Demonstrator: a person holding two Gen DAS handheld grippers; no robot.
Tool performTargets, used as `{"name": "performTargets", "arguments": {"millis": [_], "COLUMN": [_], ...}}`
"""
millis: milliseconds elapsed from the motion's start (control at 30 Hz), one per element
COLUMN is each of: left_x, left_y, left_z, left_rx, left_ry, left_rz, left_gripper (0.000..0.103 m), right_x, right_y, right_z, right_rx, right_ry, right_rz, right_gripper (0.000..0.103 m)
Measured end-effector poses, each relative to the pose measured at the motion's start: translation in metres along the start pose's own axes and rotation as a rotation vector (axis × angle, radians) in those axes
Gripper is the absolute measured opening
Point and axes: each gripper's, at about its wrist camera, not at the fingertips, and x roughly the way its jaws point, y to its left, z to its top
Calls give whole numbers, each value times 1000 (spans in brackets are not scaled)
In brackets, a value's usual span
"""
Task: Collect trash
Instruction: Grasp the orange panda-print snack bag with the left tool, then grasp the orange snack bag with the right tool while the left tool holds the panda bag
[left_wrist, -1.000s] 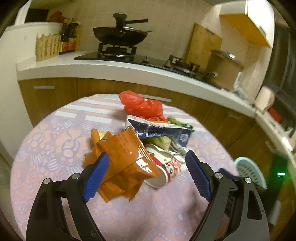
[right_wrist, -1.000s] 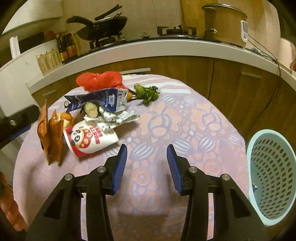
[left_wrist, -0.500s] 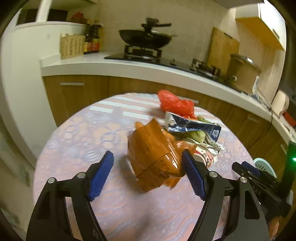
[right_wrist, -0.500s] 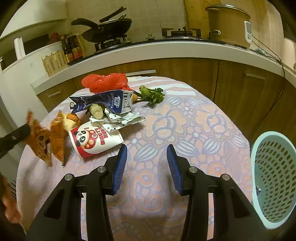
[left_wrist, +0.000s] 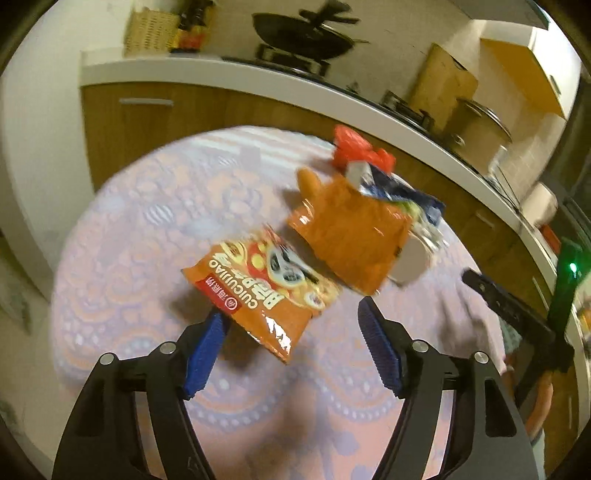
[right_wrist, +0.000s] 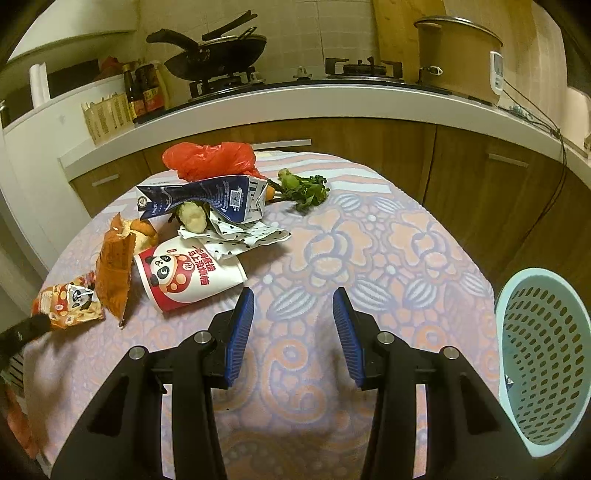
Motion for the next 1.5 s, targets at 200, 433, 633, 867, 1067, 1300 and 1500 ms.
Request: {"name": "performTargets", "arguments": {"millis": [200, 433, 633, 867, 1067, 1300, 1500], "left_x": [1, -18, 13, 42, 42, 21, 28], "left_y": [-10, 8, 1, -11, -16, 2, 23], "left_z": [-20, -22, 2, 8, 6, 12, 9], "left_rx": [46, 35, 63, 135, 185, 103, 25], "left_ry": [75, 9, 47, 128, 109, 40, 58], "left_rz": [-62, 46, 25, 59, 104, 13, -47], "left_gripper": [70, 83, 91, 89, 61, 1, 4], "right_x": [-1, 0, -4, -10, -17, -2, 29], "right_y": [3, 3, 7, 24, 58, 102, 122], "right_z": [-1, -1, -1, 3, 22, 45, 55], "right_rx": [-17, -16, -31, -79, -123, -205, -211], "right_ry": [-6, -4, -26, -29, -7, 47, 99], "right_rz": [-27, -29, -32, 25, 131, 218, 247], "right_gripper": [41, 41, 41, 41, 51, 57, 57]}}
